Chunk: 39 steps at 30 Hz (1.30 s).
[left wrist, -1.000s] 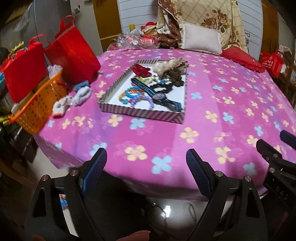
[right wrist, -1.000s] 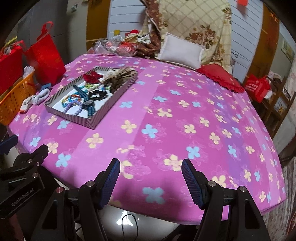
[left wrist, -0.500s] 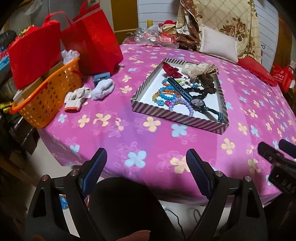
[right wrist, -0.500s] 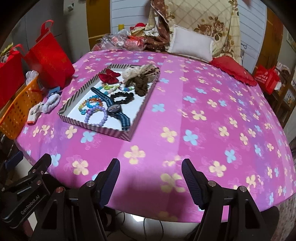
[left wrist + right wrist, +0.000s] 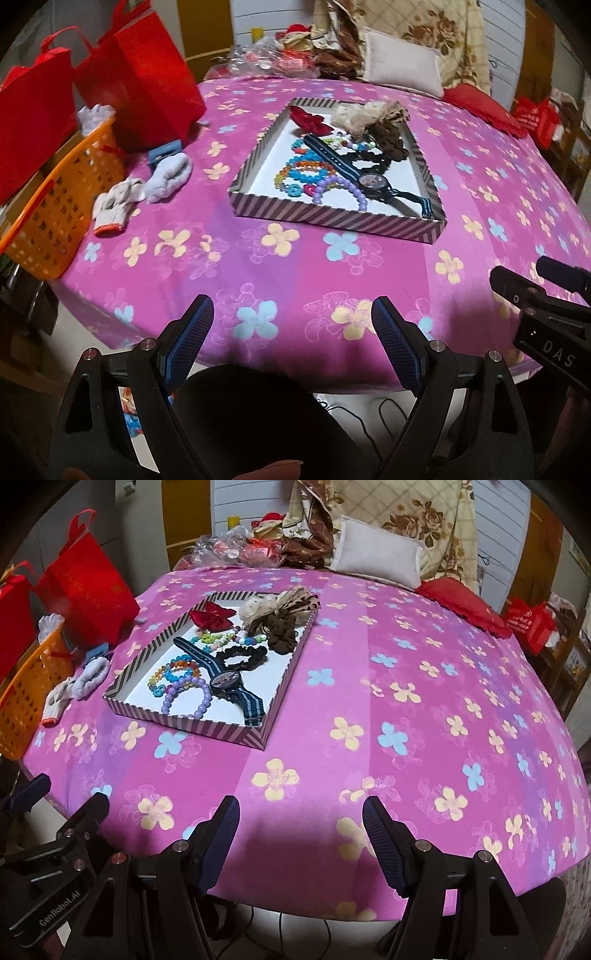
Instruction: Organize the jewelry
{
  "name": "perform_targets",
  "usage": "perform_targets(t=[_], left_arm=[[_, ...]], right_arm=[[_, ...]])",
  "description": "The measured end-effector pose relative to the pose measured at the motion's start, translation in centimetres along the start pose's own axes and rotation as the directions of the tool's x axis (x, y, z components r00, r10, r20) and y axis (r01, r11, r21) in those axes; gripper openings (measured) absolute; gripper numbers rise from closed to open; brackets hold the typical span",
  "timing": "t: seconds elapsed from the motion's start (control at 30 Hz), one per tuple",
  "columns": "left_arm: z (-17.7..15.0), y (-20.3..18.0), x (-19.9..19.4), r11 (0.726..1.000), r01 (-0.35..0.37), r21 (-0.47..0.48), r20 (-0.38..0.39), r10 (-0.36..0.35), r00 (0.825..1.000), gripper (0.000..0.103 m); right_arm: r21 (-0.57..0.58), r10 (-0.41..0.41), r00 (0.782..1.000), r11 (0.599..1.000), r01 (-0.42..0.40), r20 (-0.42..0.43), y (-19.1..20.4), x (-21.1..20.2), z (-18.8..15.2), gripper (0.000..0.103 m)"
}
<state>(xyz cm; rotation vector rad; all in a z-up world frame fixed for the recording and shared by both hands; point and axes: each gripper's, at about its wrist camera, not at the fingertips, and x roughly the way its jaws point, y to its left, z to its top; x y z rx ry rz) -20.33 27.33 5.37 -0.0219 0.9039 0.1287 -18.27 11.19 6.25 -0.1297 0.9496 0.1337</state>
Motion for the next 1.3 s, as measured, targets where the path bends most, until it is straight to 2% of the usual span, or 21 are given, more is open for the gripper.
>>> perform_targets(t=[0.27,0.63,0.8,0.97,1.2,1.3], left_arm=[[1.5,0.5,1.1,0.999,-0.012,0.031,0.003,0.012,1.000,0.087],[2.4,1.2,2.4,1.000,0.001,-0.007,-0.036,-0.001,0.999,0.087],[2.7,0.8,1.4,1.000,-0.009,-0.013,-0.008,0.009,1.000,0.087],[2.9,0.3,0.2,0.999,-0.036,-0.005,0.019,0.036,0.999,0.087],[2.5,-1.0,-3.1,0.997,-0.080,0.007,0.073,0.079,0.994,0.087],[2.3,-2.1,-3.9,0.995,-0.097,0.027,0.083,0.095,0.992,0.087]], right_arm=[[0.009,0.000,1.000,1.000,0.000,0.008,0.6,0.9,1.0,0.067],[0.043,0.009,1.000,0.999,-0.010,0.014,0.3,1.7,1.6,0.067],[0.033,0.013,0.999,0.999,-0.014,0.047,0.2,0.9,1.6,0.067],[0.055,0.025,0.999,0.998,-0.028,0.038,-0.5,0.6,1.5,0.067],[0.073,0.044,0.997,0.996,-0.049,0.069,-1.6,-1.3,1.1,0.067],[0.077,0.053,0.996,0.995,-0.059,0.078,-2.1,-1.9,0.9,0.074]])
